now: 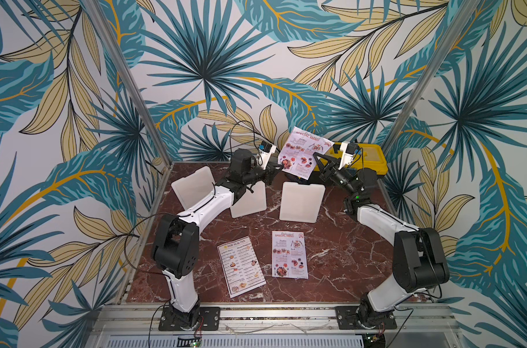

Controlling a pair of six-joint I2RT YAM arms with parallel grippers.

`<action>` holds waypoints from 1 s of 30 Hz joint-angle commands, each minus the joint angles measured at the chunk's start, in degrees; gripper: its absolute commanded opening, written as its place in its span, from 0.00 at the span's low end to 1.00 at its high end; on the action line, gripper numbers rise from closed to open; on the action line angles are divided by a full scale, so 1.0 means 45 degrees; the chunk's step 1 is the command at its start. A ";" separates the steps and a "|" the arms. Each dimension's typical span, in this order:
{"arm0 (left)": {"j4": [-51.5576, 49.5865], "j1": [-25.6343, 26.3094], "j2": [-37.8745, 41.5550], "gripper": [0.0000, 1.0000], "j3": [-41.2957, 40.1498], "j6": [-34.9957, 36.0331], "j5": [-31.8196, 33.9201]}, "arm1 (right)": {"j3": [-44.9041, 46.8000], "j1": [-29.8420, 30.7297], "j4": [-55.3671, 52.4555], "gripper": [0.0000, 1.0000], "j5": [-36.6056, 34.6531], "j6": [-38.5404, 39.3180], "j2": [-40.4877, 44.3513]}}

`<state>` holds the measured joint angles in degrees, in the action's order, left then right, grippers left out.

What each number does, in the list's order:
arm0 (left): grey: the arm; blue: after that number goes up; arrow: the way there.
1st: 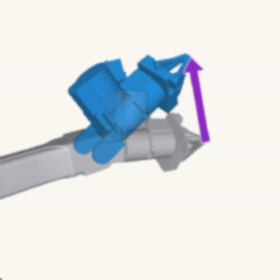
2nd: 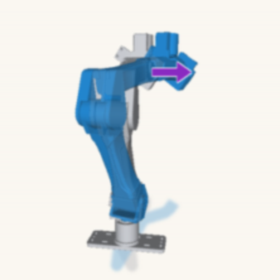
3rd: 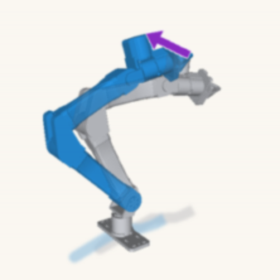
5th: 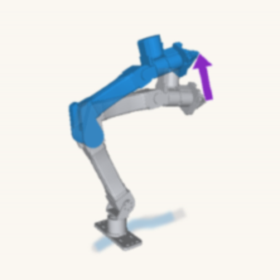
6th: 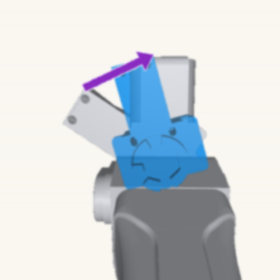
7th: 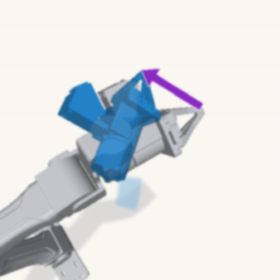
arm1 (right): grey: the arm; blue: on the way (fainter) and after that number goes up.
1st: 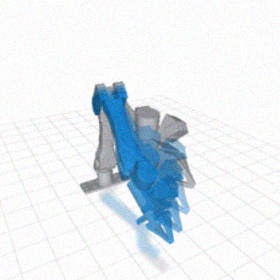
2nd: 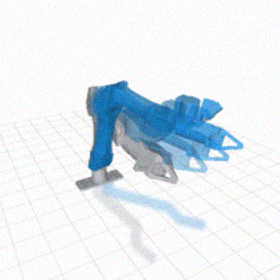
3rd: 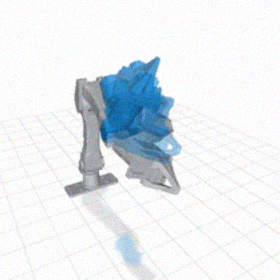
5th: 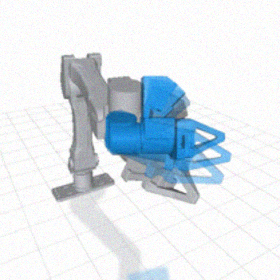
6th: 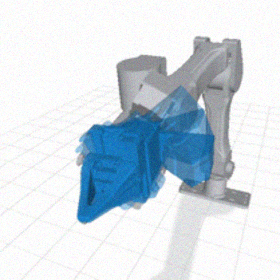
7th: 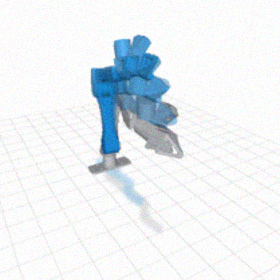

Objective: Insert the menus into the narrow rack
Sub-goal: Insert the menu into the narrow rack.

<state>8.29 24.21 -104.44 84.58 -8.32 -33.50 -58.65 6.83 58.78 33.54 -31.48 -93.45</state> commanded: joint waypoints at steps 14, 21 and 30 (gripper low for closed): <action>0.0052 -0.0115 -0.0062 0.00 -0.0451 -0.0119 -0.0363 | 0.1338 -0.0073 0.2063 0.00 0.0253 -0.0793 -0.0134; 0.0089 -0.0109 0.0344 0.00 -0.1024 -0.0201 -0.0545 | 0.1809 -0.0073 0.2392 0.00 0.0253 -0.0898 0.0044; 0.0237 -0.0107 0.0676 0.00 -0.1316 -0.0095 -0.0257 | 0.1862 -0.0073 0.2472 0.00 0.0127 -0.0900 0.0103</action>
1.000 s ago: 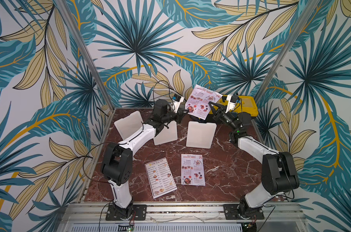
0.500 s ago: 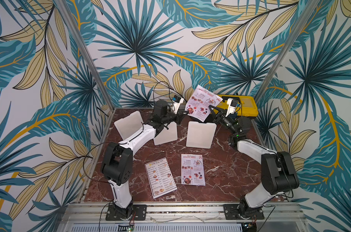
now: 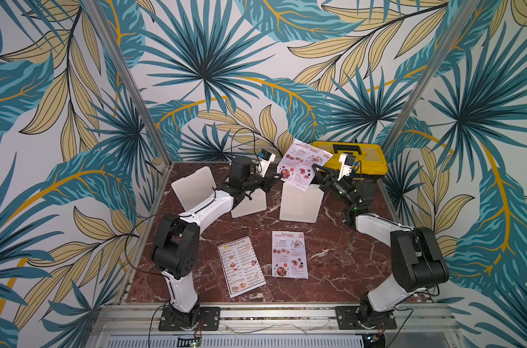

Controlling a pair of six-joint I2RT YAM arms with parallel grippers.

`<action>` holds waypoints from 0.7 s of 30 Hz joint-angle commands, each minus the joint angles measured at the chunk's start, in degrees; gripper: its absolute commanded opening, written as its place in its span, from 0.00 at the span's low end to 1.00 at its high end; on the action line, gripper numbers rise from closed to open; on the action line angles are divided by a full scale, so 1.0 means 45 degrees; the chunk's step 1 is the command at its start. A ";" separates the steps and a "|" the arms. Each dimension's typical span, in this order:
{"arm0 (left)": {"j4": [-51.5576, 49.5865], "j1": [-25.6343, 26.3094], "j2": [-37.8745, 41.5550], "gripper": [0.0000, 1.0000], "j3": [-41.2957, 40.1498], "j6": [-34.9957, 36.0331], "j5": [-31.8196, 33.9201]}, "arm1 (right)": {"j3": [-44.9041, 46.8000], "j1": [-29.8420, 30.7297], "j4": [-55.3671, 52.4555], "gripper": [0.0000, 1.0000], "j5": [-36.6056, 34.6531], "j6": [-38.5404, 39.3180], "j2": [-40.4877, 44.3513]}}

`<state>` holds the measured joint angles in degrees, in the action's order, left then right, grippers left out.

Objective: Insert the menus into the narrow rack
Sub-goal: Insert the menu into the narrow rack.

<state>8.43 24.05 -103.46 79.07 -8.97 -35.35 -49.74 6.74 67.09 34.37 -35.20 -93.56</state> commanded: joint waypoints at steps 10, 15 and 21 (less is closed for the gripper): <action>0.0198 -0.0238 -0.0301 0.00 0.1072 -0.0267 0.0062 | -0.1605 -0.0053 -0.0389 0.00 -0.0162 0.0078 -0.0344; 0.0198 -0.0268 -0.0578 0.00 0.1258 -0.0311 -0.0009 | -0.1915 -0.0053 -0.0331 0.00 -0.0008 -0.0060 -0.0727; 0.0199 -0.0278 -0.0617 0.00 0.1034 -0.0272 -0.0016 | -0.1452 -0.0053 0.0043 0.00 -0.0079 -0.0027 -0.0883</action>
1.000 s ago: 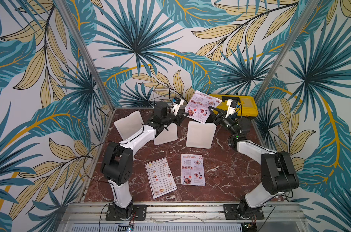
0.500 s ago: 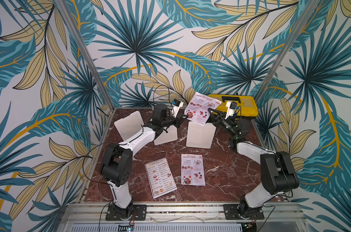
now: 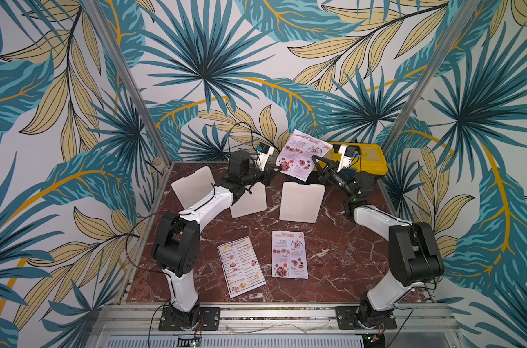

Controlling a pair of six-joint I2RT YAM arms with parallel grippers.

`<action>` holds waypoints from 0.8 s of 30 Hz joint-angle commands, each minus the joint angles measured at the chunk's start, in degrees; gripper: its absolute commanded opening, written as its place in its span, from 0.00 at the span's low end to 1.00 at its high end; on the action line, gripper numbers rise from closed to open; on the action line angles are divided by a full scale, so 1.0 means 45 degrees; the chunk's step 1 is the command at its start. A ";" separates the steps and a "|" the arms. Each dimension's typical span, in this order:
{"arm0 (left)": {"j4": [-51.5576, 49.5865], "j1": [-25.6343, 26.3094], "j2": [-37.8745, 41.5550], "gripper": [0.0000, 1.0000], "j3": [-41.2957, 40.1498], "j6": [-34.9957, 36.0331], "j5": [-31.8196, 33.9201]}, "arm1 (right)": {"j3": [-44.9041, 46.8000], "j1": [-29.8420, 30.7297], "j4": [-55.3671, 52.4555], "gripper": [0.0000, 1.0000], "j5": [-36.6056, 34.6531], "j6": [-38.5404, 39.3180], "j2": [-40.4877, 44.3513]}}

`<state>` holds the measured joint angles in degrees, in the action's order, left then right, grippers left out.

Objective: Insert the menus into the narrow rack
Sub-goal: Insert the menu into the narrow rack.

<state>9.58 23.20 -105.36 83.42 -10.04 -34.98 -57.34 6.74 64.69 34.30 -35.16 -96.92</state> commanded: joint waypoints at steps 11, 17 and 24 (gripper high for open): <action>-0.0060 -0.0080 0.0060 0.00 -0.0301 -0.0307 -0.0394 | 0.1151 -0.0054 0.1420 0.00 0.0055 -0.0570 0.0360; -0.0060 -0.0079 0.0510 0.00 -0.0746 -0.0405 -0.0507 | 0.1702 -0.0052 0.1709 0.00 0.0023 -0.0757 0.0813; -0.0060 -0.0088 0.0825 0.00 -0.1032 -0.0463 -0.0568 | 0.1839 -0.0053 0.1691 0.00 0.0091 -0.0838 0.1181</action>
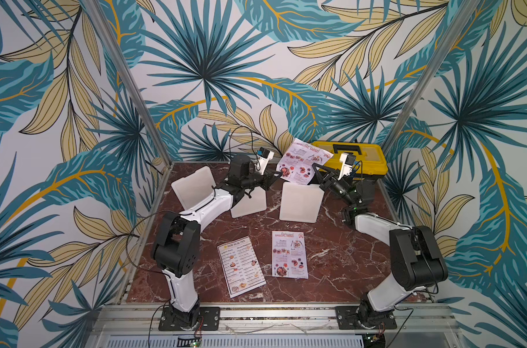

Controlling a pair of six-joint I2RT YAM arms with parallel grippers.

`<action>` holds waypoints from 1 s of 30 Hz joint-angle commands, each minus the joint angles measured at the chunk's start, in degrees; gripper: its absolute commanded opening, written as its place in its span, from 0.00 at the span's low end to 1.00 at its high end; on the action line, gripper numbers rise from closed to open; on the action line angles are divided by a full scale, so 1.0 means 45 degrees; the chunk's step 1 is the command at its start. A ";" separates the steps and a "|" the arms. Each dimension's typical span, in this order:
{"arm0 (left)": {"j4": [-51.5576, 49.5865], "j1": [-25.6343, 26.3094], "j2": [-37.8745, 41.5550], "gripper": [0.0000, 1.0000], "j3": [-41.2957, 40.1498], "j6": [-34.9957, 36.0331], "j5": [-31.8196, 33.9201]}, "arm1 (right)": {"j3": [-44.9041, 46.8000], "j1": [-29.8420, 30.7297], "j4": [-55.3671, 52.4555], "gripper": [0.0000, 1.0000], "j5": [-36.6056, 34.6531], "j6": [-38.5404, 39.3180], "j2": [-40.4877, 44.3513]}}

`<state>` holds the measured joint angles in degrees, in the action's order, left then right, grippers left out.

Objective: Insert the menus into the narrow rack
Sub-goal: Insert the menu into the narrow rack.

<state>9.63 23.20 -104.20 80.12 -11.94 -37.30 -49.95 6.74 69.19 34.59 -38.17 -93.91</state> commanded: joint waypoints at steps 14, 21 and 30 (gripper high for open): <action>-0.0069 -0.0080 0.0769 0.00 -0.0489 -0.0158 -0.0119 | 0.0565 -0.0053 0.0875 0.00 0.0068 -0.0479 0.0712; -0.0069 -0.0083 0.0847 0.00 -0.0550 -0.0139 -0.0002 | 0.0612 -0.0052 0.0855 0.00 0.0066 -0.0550 0.0636; -0.0069 -0.0088 0.1159 0.00 -0.0817 -0.0125 -0.0312 | 0.0674 -0.0053 0.0608 0.00 0.0301 -0.0616 0.0741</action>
<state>9.63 23.20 -101.45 77.60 -12.45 -37.95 -48.01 6.74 70.22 35.46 -40.32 -92.38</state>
